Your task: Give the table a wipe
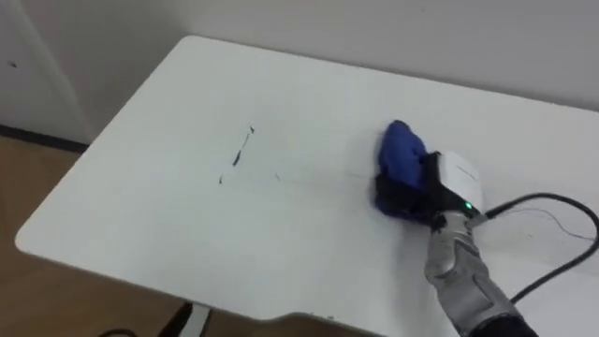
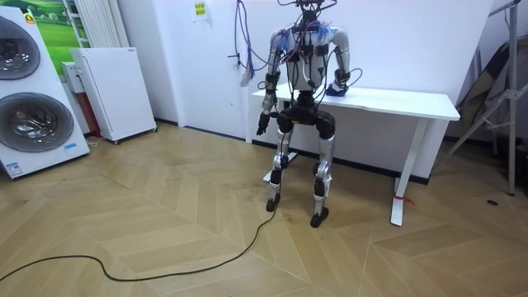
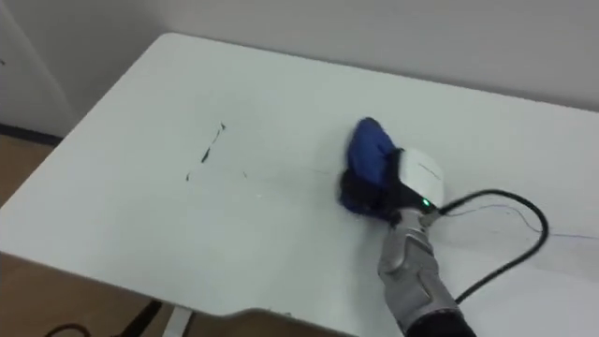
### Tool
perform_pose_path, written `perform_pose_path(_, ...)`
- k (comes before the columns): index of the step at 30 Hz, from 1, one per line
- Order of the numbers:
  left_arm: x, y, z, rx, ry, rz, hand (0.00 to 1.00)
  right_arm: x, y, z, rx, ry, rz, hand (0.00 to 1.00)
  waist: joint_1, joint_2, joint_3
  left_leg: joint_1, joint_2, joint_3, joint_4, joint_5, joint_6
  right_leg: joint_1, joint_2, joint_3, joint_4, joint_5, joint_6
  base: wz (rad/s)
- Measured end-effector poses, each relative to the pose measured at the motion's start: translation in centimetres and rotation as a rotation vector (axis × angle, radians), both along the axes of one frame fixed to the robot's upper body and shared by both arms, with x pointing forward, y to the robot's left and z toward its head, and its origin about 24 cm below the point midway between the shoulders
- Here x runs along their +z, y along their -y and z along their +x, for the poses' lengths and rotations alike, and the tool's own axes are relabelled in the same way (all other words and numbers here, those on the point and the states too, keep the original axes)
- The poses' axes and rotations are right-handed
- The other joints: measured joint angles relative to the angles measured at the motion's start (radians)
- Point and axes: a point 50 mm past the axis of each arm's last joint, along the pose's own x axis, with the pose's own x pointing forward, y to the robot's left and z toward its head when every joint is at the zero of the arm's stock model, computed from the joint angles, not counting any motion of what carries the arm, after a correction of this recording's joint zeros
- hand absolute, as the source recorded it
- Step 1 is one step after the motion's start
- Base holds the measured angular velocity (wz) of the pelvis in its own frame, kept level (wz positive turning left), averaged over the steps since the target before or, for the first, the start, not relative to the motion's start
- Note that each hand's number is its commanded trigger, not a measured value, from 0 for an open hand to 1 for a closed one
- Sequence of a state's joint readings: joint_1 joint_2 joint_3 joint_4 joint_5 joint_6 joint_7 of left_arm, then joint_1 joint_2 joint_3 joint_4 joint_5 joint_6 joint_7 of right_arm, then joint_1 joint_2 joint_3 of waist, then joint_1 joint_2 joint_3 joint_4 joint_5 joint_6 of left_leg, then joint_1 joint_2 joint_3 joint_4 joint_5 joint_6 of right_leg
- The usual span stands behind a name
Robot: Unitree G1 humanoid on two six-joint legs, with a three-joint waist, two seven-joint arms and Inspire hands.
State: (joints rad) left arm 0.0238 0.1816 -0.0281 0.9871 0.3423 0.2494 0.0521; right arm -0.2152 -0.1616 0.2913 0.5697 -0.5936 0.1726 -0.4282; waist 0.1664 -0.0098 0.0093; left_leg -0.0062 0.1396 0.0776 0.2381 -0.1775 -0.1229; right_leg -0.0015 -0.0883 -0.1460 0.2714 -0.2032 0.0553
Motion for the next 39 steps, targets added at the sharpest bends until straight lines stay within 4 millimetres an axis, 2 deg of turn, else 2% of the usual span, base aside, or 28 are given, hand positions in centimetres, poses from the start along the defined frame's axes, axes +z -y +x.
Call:
perform_pose_path(1, 0.0, -0.2, -0.3, 0.012, 0.002, 0.005, 0.0, -0.2, 0.3, -0.3, -0.006, 0.002, -0.003, 1.0, -0.007, -0.002, -0.001, 0.001, -0.005, -0.004, -0.003, 0.001, 0.002, 0.005, -0.005, -0.003, -0.002, -0.002, 0.003, 0.39)
perform_pose_path(2, 0.0, -0.6, -1.3, 0.037, 0.004, 0.012, 0.0, -0.8, 1.2, -1.3, -0.022, 0.01, -0.022, 1.0, -0.031, -0.004, -0.003, 0.004, -0.017, -0.01, -0.004, 0.003, 0.007, 0.029, -0.015, -0.022, -0.02, -0.001, 0.01, 0.51)
perform_pose_path(3, -0.1, -1.1, -2.4, 0.063, -0.011, 0.025, 0.0, -1.5, 2.8, -2.7, -0.065, 0.018, -0.041, 1.0, -0.056, -0.013, -0.0054, 0.017, -0.032, -0.011, -0.007, 0.007, 0.016, 0.062, -0.027, -0.026, -0.04, -0.001, 0.019, 0.56)
perform_pose_path(4, -0.2, -1.4, -3.1, 0.066, -0.025, 0.041, 0.0, -1.9, 3.8, -3.6, -0.095, 0.021, -0.047, 1.0, -0.064, -0.014, -0.0053, 0.024, -0.04, -0.011, -0.009, 0.007, 0.017, 0.078, -0.034, -0.029, -0.052, -0.002, 0.024, 0.53)
perform_pose_path(5, -0.1, -2.3, -4.5, 0.075, -0.058, 0.077, 0.0, -2.5, 5.9, -5.5, -0.177, 0.023, -0.053, 1.0, -0.081, -0.022, -0.008, 0.038, -0.054, -0.011, -0.009, 0.005, 0.024, 0.112, -0.046, -0.04, -0.075, 0.001, 0.032, 0.41)
perform_pose_path(6, 0.1, -3.4, -5.7, 0.091, -0.083, 0.118, 0.0, -3.0, 8.1, -7.7, -0.29, 0.017, -0.052, 1.0, -0.092, -0.038, -0.0151, 0.047, -0.065, -0.01, -0.012, 0.003, 0.027, 0.135, -0.056, -0.053, -0.091, 0.002, 0.041, 0.28)
perform_pose_path(7, 0.3, -3.9, -6.3, 0.101, -0.091, 0.138, 0.0, -3.3, 9.2, -8.8, -0.355, 0.012, -0.05, 1.0, -0.093, -0.041, -0.0149, 0.056, -0.065, -0.01, -0.014, -0.002, 0.035, 0.142, -0.056, -0.055, -0.092, 0.003, 0.043, 0.11)
perform_pose_path(9, 0.8, -5.4, -8.1, 0.131, -0.129, 0.184, 0.0, -4.1, 12.5, -12.0, -0.554, -0.028, -0.054, 1.0, -0.111, -0.054, -0.0211, 0.073, -0.065, -0.007, -0.013, -0.011, 0.046, 0.155, -0.058, -0.086, -0.085, 0.01, 0.049, 0.0)
perform_pose_path(12, 0.9, -5.6, -8.2, 0.131, -0.129, 0.19, 0.0, -4.3, 14.8, -13.7, -0.645, -0.067, -0.076, 1.0, -0.122, -0.051, -0.0234, 0.076, -0.067, -0.008, -0.004, -0.025, 0.055, 0.163, -0.057, -0.13, -0.084, 0.014, 0.049, -0.01)
perform_pose_path(14, 0.9, -5.4, -8.0, 0.122, -0.121, 0.187, 0.0, -4.3, 14.8, -13.6, -0.646, -0.074, -0.069, 1.0, -0.118, -0.045, -0.0232, 0.088, -0.067, -0.008, -0.009, -0.027, 0.055, 0.17, -0.052, -0.131, -0.084, 0.015, 0.047, -0.2)
perform_pose_path(15, 0.7, -5.1, -7.9, 0.103, -0.125, 0.181, 0.0, -4.2, 14.6, -13.1, -0.639, -0.074, -0.069, 1.0, -0.111, -0.036, -0.0271, 0.093, -0.064, -0.012, -0.008, -0.034, 0.054, 0.178, -0.048, -0.128, -0.084, 0.017, 0.045, -0.21)
perform_pose_path(16, 0.7, -4.9, -7.7, 0.09, -0.124, 0.177, 0.0, -4.2, 14.6, -12.9, -0.637, -0.076, -0.072, 1.0, -0.107, -0.032, -0.0262, 0.098, -0.063, -0.016, -0.006, -0.036, 0.053, 0.179, -0.047, -0.127, -0.084, 0.017, 0.044, -0.18)
perform_pose_path(18, 0.2, -3.6, -7.1, 0.043, -0.126, 0.151, 0.0, -4.0, 13.8, -11.4, -0.614, -0.092, -0.071, 1.0, -0.082, -0.017, -0.0238, 0.111, -0.063, -0.028, -0.007, -0.042, 0.049, 0.174, -0.037, -0.101, -0.082, 0.023, 0.035, -0.38)
perform_pose_path(20, -0.1, -2.7, -6.6, 0.022, -0.127, 0.132, 0.0, -3.7, 12.5, -9.9, -0.559, -0.114, -0.062, 1.0, -0.071, -0.014, -0.0223, 0.106, -0.063, -0.05, -0.006, -0.045, 0.051, 0.166, -0.026, -0.096, -0.081, 0.03, 0.025, -0.43)
perform_pose_path(22, -0.2, -2.0, -5.8, -0.01, -0.123, 0.122, 0.0, -3.5, 9.8, -8.5, -0.427, -0.136, -0.061, 1.0, -0.036, -0.016, -0.0213, 0.109, -0.061, -0.066, -0.012, -0.045, 0.051, 0.144, -0.011, -0.07, -0.075, 0.037, 0.014, -0.48)
perform_pose_path(23, -0.3, -1.7, -5.3, -0.015, -0.116, 0.117, 0.0, -3.0, 7.4, -7.2, -0.31, -0.137, -0.048, 1.0, -0.016, -0.018, -0.0196, 0.106, -0.062, -0.083, -0.018, -0.044, 0.051, 0.128, -0.003, -0.063, -0.07, 0.04, 0.01, -0.37)
perform_pose_path(24, -0.3, -1.5, -5.0, -0.023, -0.114, 0.115, 0.0, -2.5, 4.8, -5.9, -0.19, -0.132, -0.033, 1.0, -0.005, -0.019, -0.015, 0.104, -0.062, -0.098, -0.019, -0.044, 0.052, 0.121, 0.004, -0.058, -0.07, 0.041, 0.005, -0.26)
perform_pose_path(25, -0.3, -1.4, -4.9, -0.027, -0.115, 0.112, 0.0, -2.3, 3.5, -5.3, -0.139, -0.131, -0.023, 1.0, 0.001, -0.019, -0.013, 0.103, -0.062, -0.103, -0.02, -0.043, 0.053, 0.12, 0.007, -0.057, -0.07, 0.041, 0.003, 0.0)
perform_pose_path(26, -0.3, -1.3, -4.6, -0.028, -0.112, 0.103, 0.0, -2.0, 1.1, -4.4, -0.045, -0.128, -0.003, 1.0, 0.008, -0.021, -0.0074, 0.1, -0.062, -0.112, -0.02, -0.041, 0.056, 0.119, 0.008, -0.058, -0.07, 0.038, 0.002, 0.13)
perform_pose_path(27, -0.2, -1.1, -4.5, -0.027, -0.106, 0.096, 0.0, -1.7, -0.5, -3.7, 0.024, -0.123, 0.011, 1.0, 0.02, -0.022, -0.0043, 0.094, -0.064, -0.114, -0.02, -0.041, 0.056, 0.114, 0.008, -0.058, -0.071, 0.035, 0.003, 0.21)
perform_pose_path(29, -0.1, -1.1, -5.0, -0.022, -0.109, 0.093, 0.0, -1.5, -1.2, -3.4, 0.064, -0.108, 0.013, 1.0, 0.027, -0.024, -0.003, 0.081, -0.07, -0.122, -0.017, -0.039, 0.058, 0.123, 0.006, -0.058, -0.088, 0.035, 0.004, 0.31)
perform_pose_path(31, -0.2, -1.2, -6.6, -0.008, -0.14, 0.097, 0.0, -2.1, -0.7, -3.9, 0.057, -0.114, 0.005, 1.0, 0.015, -0.027, -0.0033, 0.086, -0.078, -0.124, -0.015, -0.041, 0.061, 0.134, -0.003, -0.067, -0.095, 0.031, 0.011, 0.38)
perform_pose_path(33, -0.2, -1.8, -8.2, 0.022, -0.182, 0.107, 0.0, -2.6, 1.1, -4.9, 0.013, -0.086, -0.006, 1.0, -0.028, -0.036, -0.0059, 0.09, -0.094, -0.136, -0.012, -0.04, 0.065, 0.165, -0.015, -0.096, -0.113, 0.025, 0.02, 0.53)
perform_pose_path(34, -0.1, -1.9, -8.4, 0.026, -0.186, 0.11, 0.0, -2.7, 1.9, -5.3, -0.01, -0.079, -0.015, 1.0, -0.035, -0.037, -0.0061, 0.091, -0.097, -0.136, -0.012, -0.039, 0.067, 0.175, -0.018, -0.106, -0.119, 0.025, 0.021, 0.49)
perform_pose_path(36, 0.2, -3.1, -9.1, 0.051, -0.191, 0.147, 0.0, -3.2, 5.8, -7.9, -0.145, -0.062, -0.041, 1.0, -0.046, -0.038, -0.0082, 0.101, -0.107, -0.127, -0.017, -0.035, 0.074, 0.196, -0.028, -0.109, -0.119, 0.025, 0.023, 0.39)
perform_pose_path(37, 0.4, -3.4, -9.4, 0.058, -0.196, 0.158, 0.0, -3.4, 6.8, -8.6, -0.186, -0.062, -0.049, 1.0, -0.051, -0.039, -0.0101, 0.103, -0.11, -0.123, -0.018, -0.035, 0.075, 0.202, -0.032, -0.108, -0.118, 0.024, 0.024, 0.3)
perform_pose_path(39, 0.8, -4.8, -10.2, 0.074, -0.22, 0.2, 0.0, -4.0, 10.1, -11.1, -0.341, -0.08, -0.09, 1.0, -0.057, -0.039, -0.014, 0.125, -0.111, -0.105, -0.017, -0.038, 0.081, 0.229, -0.036, -0.107, -0.118, 0.025, 0.025, 0.14)
